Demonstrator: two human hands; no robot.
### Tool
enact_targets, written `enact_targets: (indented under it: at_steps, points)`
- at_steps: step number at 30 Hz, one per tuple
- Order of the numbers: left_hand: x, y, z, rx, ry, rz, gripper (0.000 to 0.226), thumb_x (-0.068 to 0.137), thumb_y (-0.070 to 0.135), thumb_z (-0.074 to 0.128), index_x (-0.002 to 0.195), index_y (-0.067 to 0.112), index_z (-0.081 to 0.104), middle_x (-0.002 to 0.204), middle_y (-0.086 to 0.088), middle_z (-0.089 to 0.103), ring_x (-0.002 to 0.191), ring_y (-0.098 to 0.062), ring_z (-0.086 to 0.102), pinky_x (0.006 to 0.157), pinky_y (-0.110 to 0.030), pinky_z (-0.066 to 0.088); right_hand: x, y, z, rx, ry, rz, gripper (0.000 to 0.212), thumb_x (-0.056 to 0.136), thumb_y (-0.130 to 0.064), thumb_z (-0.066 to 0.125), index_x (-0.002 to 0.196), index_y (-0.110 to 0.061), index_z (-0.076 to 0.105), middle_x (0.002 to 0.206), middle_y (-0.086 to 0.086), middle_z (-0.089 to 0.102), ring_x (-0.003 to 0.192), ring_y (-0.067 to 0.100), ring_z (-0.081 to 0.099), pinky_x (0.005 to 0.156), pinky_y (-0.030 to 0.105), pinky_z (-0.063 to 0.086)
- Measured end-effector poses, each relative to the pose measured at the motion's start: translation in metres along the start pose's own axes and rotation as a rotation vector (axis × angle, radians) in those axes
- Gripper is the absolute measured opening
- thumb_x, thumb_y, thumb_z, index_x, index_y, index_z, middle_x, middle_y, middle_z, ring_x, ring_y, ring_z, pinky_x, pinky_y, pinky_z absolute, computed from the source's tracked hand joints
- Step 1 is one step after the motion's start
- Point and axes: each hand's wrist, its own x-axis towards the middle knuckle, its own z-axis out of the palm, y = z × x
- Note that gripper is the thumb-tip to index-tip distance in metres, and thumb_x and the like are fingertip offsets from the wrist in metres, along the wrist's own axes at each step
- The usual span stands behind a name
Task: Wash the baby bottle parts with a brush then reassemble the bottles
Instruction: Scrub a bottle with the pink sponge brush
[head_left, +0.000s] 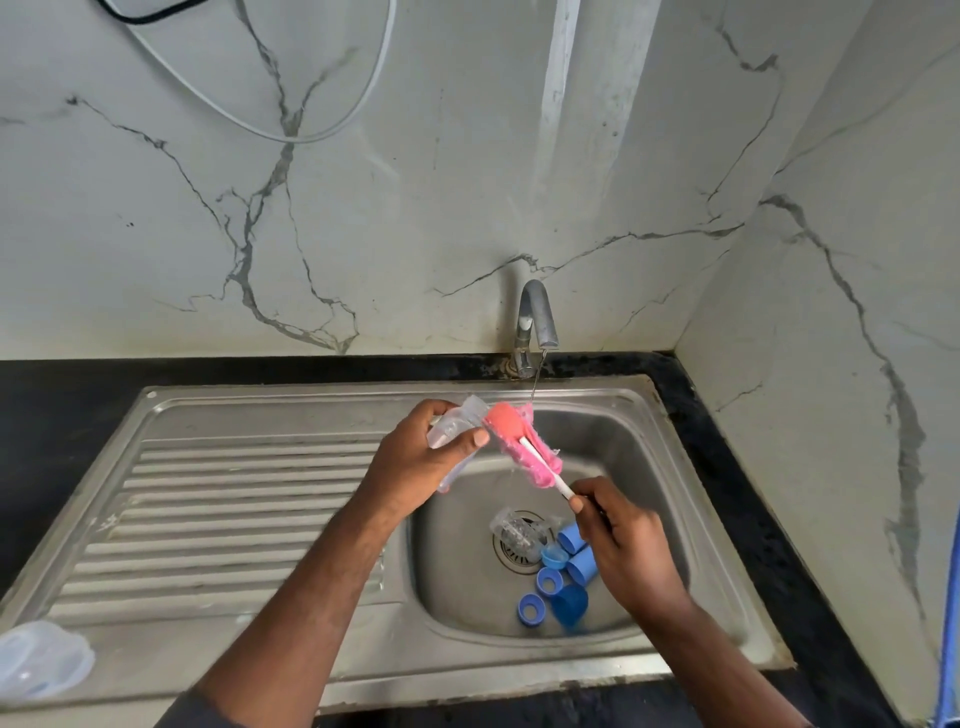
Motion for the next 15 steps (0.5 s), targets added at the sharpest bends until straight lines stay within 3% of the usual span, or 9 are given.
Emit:
enact_targets:
  at_steps: [4, 7, 11, 15]
  points:
    - [-0.005, 0.007, 0.005, -0.185, -0.093, -0.109, 0.060, 0.069, 0.040, 0.091, 0.117, 0.025, 0.057, 0.106, -0.001, 0.068, 0.082, -0.019, 0.069, 0.062, -0.040, 0.061, 0.007, -0.008, 0.011, 0.009, 0.000, -0.022, 0.024, 0.099, -0.047, 0.044, 0.099, -0.027, 0.059, 0.064, -0.009, 0.054, 0.054, 0.014, 0.051, 0.047, 0.040, 0.043]
    - [-0.007, 0.010, 0.000, -0.355, -0.108, -0.180, 0.048, 0.076, 0.017, 0.086, 0.117, 0.020, 0.059, 0.107, -0.008, 0.069, 0.080, -0.020, 0.068, 0.062, -0.035, 0.058, 0.004, -0.007, 0.011, 0.015, -0.001, -0.016, 0.029, 0.098, -0.048, 0.042, 0.099, -0.026, 0.059, 0.064, -0.009, 0.053, 0.054, 0.014, 0.049, 0.047, 0.038, 0.042]
    - [-0.008, 0.006, -0.004, -0.393, -0.151, -0.166, 0.037, 0.081, 0.011, 0.080, 0.114, 0.019, 0.064, 0.099, -0.005, 0.070, 0.078, -0.019, 0.068, 0.061, -0.035, 0.057, 0.001, -0.004, 0.008, 0.006, -0.013, 0.027, 0.014, 0.101, -0.030, 0.051, 0.098, -0.022, 0.062, 0.065, -0.009, 0.054, 0.057, 0.015, 0.052, 0.049, 0.024, 0.038]
    - [-0.006, -0.001, -0.006, -0.512, -0.133, -0.139, 0.035, 0.082, 0.014, 0.080, 0.115, 0.020, 0.069, 0.090, 0.002, 0.070, 0.080, -0.017, 0.068, 0.070, -0.041, 0.059, 0.005, -0.005, 0.008, -0.028, -0.041, 0.048, 0.009, 0.101, -0.026, 0.053, 0.098, -0.024, 0.062, 0.064, -0.006, 0.054, 0.056, 0.016, 0.051, 0.049, 0.035, 0.041]
